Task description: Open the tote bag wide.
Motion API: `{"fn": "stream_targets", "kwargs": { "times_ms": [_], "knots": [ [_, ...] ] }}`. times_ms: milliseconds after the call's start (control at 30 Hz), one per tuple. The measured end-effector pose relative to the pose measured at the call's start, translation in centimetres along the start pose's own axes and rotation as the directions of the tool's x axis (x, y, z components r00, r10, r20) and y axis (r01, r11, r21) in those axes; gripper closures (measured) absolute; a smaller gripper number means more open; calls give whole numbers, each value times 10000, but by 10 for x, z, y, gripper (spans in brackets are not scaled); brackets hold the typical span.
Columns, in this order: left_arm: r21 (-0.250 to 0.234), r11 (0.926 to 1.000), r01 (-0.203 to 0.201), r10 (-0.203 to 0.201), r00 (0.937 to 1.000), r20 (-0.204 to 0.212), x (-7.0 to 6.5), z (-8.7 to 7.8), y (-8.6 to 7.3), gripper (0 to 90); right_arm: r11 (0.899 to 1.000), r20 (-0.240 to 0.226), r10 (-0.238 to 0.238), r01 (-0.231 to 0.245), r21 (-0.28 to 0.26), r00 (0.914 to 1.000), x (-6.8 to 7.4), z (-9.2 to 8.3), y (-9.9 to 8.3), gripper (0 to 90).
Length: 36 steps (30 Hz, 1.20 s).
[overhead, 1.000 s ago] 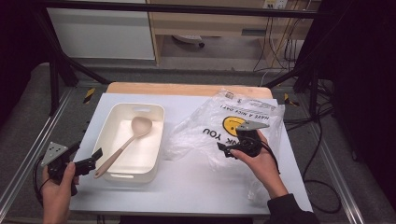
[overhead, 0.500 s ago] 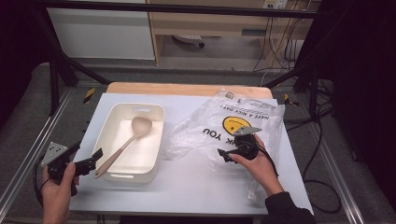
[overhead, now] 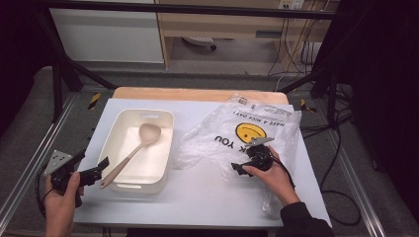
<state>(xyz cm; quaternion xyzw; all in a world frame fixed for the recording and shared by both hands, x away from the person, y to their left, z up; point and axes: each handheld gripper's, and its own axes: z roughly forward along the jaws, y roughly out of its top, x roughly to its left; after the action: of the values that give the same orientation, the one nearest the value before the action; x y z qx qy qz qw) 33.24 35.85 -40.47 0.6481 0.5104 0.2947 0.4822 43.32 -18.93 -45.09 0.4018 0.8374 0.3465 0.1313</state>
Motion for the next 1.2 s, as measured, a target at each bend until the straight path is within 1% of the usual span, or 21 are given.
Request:
{"fn": "stream_targets", "kwargs": {
  "times_ms": [100,133,200,333,467,500,533,567,600,633,667,700,733,833,867,900,1000,1100,1200],
  "knots": [
    [-29,10000,46,-46,10000,10,0,0,0,61,9999,-54,-6,7,141,10000,2,3,-2,40],
    [-29,10000,46,-46,10000,10,0,0,0,61,9998,-82,-73,75,205,9999,3,4,-3,32],
    [-7,10000,26,-26,10000,16,0,0,0,61,9994,71,-274,272,203,9996,6,6,-4,29],
    [3,10000,9,-9,10000,17,0,0,0,61,9985,284,-486,478,275,9984,9,7,-4,26],
    [-10,10000,4,-4,10000,15,-1,1,0,61,9985,334,-498,490,247,9982,10,7,-5,45],
    [12,10000,-18,18,10000,8,0,0,0,61,9987,367,-482,475,191,9982,9,5,-4,92],
    [12,10000,-18,18,10000,8,0,0,0,61,9987,367,-482,475,191,9982,9,5,-4,92],
    [-9,10000,24,-24,10000,19,-1,1,0,61,9991,382,-423,419,121,9984,7,4,-4,140],
    [-6,10000,4,-4,10000,9,0,1,0,61,9991,393,-418,415,88,9984,6,3,-4,167],
    [-8,10000,5,-5,10000,11,0,1,0,61,9991,393,-418,415,88,9984,6,3,-4,167],
    [-4,10000,0,0,10000,14,0,1,0,61,9992,402,-405,403,53,9984,5,3,-4,191],
    [-1,10000,9,-9,10000,20,-1,1,0,61,9996,494,-268,270,-31,9984,3,2,-4,252],
    [14,10000,-8,8,10000,23,-1,1,0,61,9997,542,-251,253,-42,9982,2,1,-4,279],
    [25,10000,-22,22,10000,28,-1,1,0,61,9999,768,12,-4,-102,9970,-1,0,-2,393],
    [25,10000,-22,22,10000,28,-1,1,0,61,9999,768,12,-4,-102,9970,-1,0,-2,393],
    [24,10000,-35,35,10000,22,-1,1,0,61,9998,870,110,-95,-182,9962,-3,-1,-2,459],
    [20,10000,-30,30,10000,20,-1,1,0,61,9993,970,273,-247,-284,9949,-6,0,-1,568],
    [15,10000,-31,31,10000,12,-1,1,0,61,9982,1019,484,-445,-403,9936,-8,1,1,697],
    [0,10000,-11,11,10000,-10,-1,1,0,61,9968,974,692,-649,-472,9928,-10,3,2,836]
  ]
}}
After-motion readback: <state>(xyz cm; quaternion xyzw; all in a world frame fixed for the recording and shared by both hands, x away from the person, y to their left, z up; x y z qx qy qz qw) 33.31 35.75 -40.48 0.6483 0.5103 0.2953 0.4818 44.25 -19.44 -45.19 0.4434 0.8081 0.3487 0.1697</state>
